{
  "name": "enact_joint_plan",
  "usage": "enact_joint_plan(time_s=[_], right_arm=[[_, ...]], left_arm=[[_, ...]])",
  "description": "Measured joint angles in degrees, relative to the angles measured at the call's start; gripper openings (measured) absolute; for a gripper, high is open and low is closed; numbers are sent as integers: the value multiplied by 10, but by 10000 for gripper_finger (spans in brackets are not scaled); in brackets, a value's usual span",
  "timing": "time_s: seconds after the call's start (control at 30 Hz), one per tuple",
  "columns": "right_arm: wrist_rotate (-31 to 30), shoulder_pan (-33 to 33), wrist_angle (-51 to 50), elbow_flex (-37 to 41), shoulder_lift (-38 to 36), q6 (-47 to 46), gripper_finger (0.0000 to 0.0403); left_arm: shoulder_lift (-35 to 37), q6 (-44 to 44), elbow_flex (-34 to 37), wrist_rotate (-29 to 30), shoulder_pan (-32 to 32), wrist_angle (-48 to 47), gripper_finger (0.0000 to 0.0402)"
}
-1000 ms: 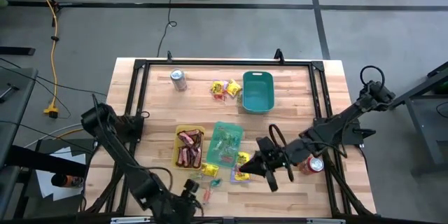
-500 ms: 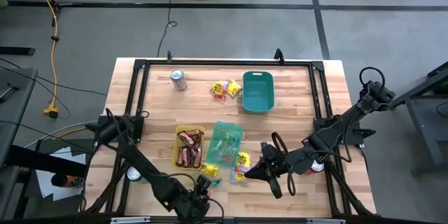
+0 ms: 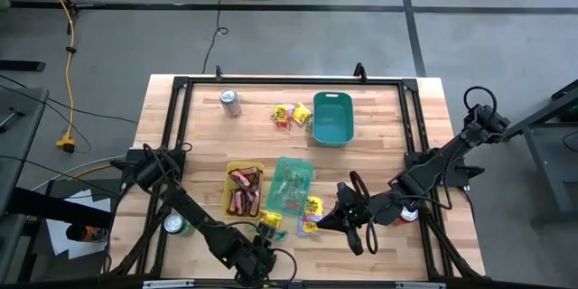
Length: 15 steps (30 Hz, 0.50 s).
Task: Sort candy
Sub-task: Put the orange gummy into the light blue bin
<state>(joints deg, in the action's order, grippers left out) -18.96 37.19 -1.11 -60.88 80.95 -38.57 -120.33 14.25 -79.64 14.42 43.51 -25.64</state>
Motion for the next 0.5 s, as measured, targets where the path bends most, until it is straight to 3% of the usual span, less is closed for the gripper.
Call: enact_joint_plan(time_s=[0.2, 0.4, 0.5], right_arm=[[0, 0, -1, 0, 0, 1, 7], [0, -1, -12, 0, 0, 3, 7], [0, -1, -14, 0, 0, 11, 7]], left_arm=[[26, 60, 2, -40, -12, -30, 13], [100, 72, 2, -29, -25, -83, 3], [155, 66, 2, 3, -27, -82, 2]])
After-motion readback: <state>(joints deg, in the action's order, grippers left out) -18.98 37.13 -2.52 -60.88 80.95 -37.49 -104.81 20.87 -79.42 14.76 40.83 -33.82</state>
